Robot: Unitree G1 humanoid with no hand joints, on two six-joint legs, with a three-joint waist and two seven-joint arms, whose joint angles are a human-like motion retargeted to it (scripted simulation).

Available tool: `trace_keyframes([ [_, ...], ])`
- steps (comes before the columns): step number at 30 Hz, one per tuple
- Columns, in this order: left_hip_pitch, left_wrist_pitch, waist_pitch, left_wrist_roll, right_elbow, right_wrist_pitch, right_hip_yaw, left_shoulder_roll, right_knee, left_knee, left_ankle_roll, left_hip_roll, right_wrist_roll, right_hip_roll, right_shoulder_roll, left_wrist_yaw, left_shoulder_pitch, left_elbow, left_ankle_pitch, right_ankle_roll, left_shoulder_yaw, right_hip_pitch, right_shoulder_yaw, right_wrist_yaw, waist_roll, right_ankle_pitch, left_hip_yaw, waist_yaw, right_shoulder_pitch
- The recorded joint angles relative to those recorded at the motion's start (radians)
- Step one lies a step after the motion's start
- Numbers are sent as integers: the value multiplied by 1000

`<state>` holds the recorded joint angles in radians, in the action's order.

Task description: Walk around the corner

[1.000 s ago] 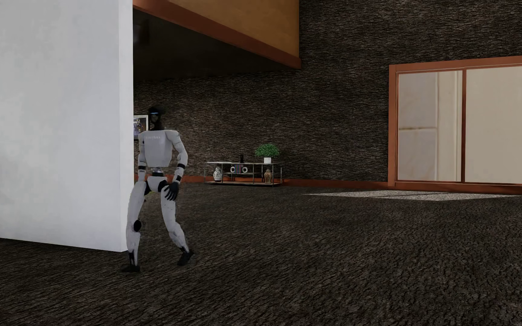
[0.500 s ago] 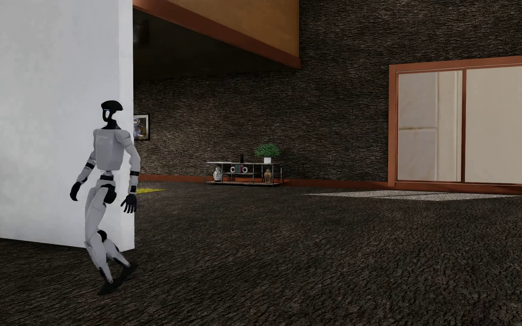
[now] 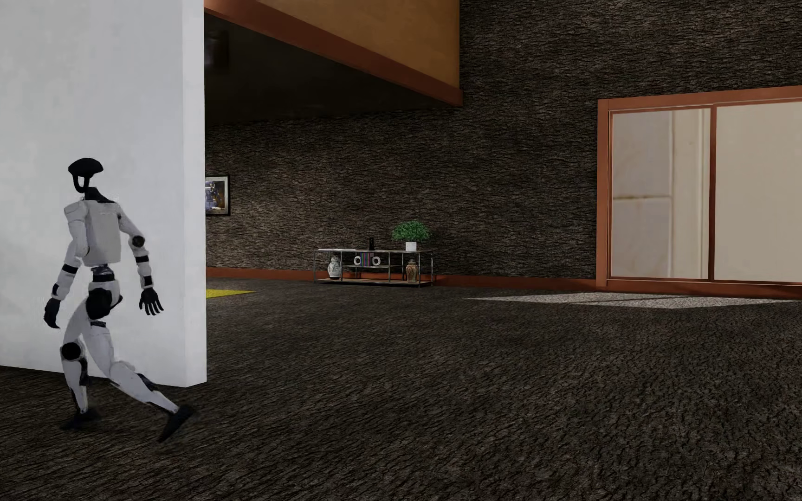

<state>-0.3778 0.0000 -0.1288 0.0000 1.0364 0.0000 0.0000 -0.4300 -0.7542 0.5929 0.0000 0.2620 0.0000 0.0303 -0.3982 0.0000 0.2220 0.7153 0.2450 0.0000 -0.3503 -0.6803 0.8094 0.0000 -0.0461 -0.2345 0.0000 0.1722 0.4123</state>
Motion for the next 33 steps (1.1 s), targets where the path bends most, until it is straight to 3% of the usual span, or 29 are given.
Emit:
trace_keyframes([
  [2,94,0,32,0,17,0,0,5,-35,157,0,20,0,-58,4,0,35,42,-214,0,3,61,19,0,-21,116,0,7,12],
  [3,183,0,41,0,-13,0,0,10,-38,296,0,-4,0,-88,6,0,40,69,-228,0,-6,105,-14,0,-26,184,0,-49,26],
  [6,452,0,-5,0,-101,0,0,25,102,687,0,-69,0,-217,-1,0,102,100,-51,0,-47,402,11,0,-39,310,0,-222,-69],
  [8,672,0,-12,0,-206,0,0,19,219,665,0,-117,0,-252,-7,0,149,125,29,0,-116,605,-108,0,-35,429,0,-323,-143],
  [9,729,0,-19,0,-263,0,0,21,257,547,0,-151,0,-221,-15,0,181,139,33,0,-127,716,-165,0,-25,487,0,-382,-173],
  [11,834,0,1,0,-378,0,0,25,318,245,0,-144,0,-192,-30,0,230,169,-32,0,-157,868,-291,0,-26,594,0,-475,-248],
  [13,877,0,38,0,-470,0,0,28,347,-95,0,-144,0,-174,-49,0,278,178,-67,0,-163,990,-367,0,-30,671,0,-514,-335],
  [15,917,0,52,0,-528,0,0,25,330,-84,0,-124,0,-103,-60,0,306,185,-39,0,-162,1078,-429,0,-30,644,0,-590,-367],
  [16,966,0,55,0,-532,0,0,26,276,56,0,-134,0,-49,-52,0,305,209,-122,0,-175,1093,-448,0,-9,571,0,-611,-362],
  [17,984,0,41,0,-498,0,0,28,165,194,0,-181,0,14,-21,0,284,265,-140,0,-200,1087,-452,0,34,431,0,-606,-337],
  [18,933,0,31,0,-461,0,0,37,-19,264,0,-208,0,38,-10,0,247,301,-91,0,-204,1033,-449,0,42,265,0,-578,-308],
  [19,886,0,39,0,-422,0,0,55,-292,287,0,-223,0,7,-16,0,238,277,-26,0,-179,902,-395,0,27,139,0,-544,-295],
  [20,790,0,26,0,-368,0,0,64,-515,251,0,-266,0,13,-10,0,224,233,-8,0,-163,793,-331,0,39,150,0,-467,-292],
  [22,614,0,18,0,-291,0,0,84,-675,144,0,-287,0,-50,-1,0,166,117,-17,0,-109,582,-262,0,-9,175,0,-304,-222],
  [23,504,0,12,0,-290,0,0,92,-616,76,0,-286,0,-77,-5,0,141,44,-16,0,-104,496,-286,0,-39,152,0,-241,-149],
  [24,408,0,7,0,-109,0,0,87,-457,20,0,-283,0,-95,35,0,112,-22,-12,0,-62,425,-189,0,-37,78,0,-197,-154],
  [26,237,0,14,0,-90,0,0,87,-26,-74,0,-260,0,-110,11,0,55,-168,13,0,-19,320,-84,0,-55,-80,0,-114,-57],
  [27,165,0,20,0,-64,0,0,74,179,-93,0,-253,0,-98,17,0,17,-225,47,0,12,300,-61,0,-44,50,0,-81,-23],
  [28,120,0,29,0,-56,0,0,61,299,-97,0,-245,0,-84,14,0,-16,-267,88,0,24,274,-22,0,-34,365,0,-48,8],
  [29,87,0,38,0,-46,0,0,53,272,-87,0,-226,0,-68,17,0,-38,-292,129,0,50,246,-8,0,-28,584,0,-18,35],
  [30,54,0,34,0,-36,0,0,51,280,-65,0,-205,0,-71,20,0,-50,-296,131,0,70,221,14,0,-28,606,0,20,56],
  [31,5,0,27,0,-19,0,0,60,262,-43,0,-180,0,-87,20,0,-48,-266,92,0,91,202,31,0,-38,430,0,42,70],
  [32,6,0,48,0,-7,0,0,73,221,11,0,-166,0,-116,24,0,-31,-229,-28,0,105,162,43,0,-51,155,0,36,76],
  [33,47,0,54,0,13,0,0,98,135,170,0,-115,0,-165,25,0,-12,-146,-232,0,92,152,73,0,-88,13,0,20,65],
])
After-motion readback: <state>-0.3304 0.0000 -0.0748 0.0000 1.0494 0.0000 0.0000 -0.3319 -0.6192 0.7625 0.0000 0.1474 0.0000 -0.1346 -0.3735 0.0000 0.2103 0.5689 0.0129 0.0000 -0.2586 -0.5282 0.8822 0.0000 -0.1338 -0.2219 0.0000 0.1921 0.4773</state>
